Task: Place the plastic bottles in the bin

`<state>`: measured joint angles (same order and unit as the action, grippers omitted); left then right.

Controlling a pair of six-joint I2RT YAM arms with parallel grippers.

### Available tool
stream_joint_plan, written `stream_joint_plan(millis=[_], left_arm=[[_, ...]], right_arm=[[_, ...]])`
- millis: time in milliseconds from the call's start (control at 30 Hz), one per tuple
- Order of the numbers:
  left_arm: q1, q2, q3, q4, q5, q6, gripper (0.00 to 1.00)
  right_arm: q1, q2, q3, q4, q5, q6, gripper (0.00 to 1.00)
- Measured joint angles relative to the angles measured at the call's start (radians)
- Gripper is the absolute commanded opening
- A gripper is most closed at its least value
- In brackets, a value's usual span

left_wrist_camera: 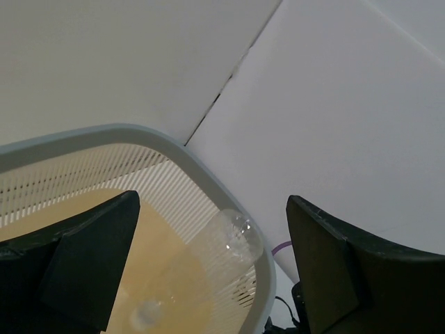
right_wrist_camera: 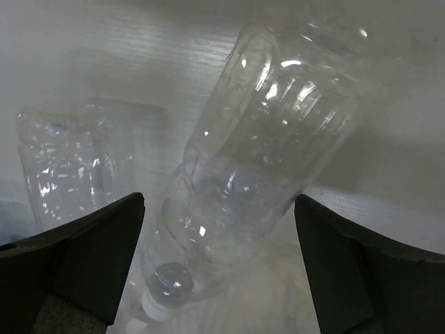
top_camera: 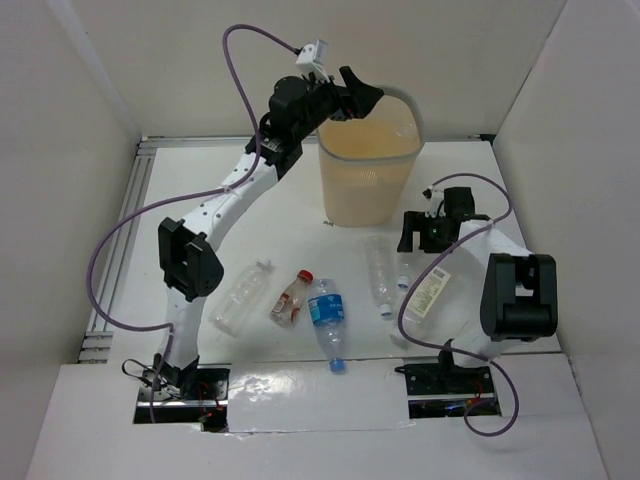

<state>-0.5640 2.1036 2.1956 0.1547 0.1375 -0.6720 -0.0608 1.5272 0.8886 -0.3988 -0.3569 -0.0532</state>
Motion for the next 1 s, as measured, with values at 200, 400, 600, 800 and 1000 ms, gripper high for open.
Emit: stream_joint_plan(millis=[200,400,600,800,1000], left_arm=[[-0.031,-0.172,-0.142,-0.089,-0.062,0.105,0.98],[-0.286,-0.660,-0.678,-0.160,-0.241,0.239,0.96],[-0.515,-0.840,-0.983,-0.210,-0.348,0.245,0.96],[-0.516,-0.641,-1.048,-0.256,-0.420,0.188,1.00],[-0.519,-0.404,-0.989,-0.284,-0.447,0.172,1.00]], right_arm=[[0.009,0.074,-0.001,0.078,0.036,0.068,0.62],[-0.117,0.064,0.000,0.080,0.011,0.085,0.45],[-0.249,-0.083,0.074,-0.003,0.001,0.000,0.43],[-0.217,-0.232,0.277,0.035,-0.048,-0.076,0.40],[-0.058,-0.261,0.447,0.149,-0.005,-0.094,0.40]])
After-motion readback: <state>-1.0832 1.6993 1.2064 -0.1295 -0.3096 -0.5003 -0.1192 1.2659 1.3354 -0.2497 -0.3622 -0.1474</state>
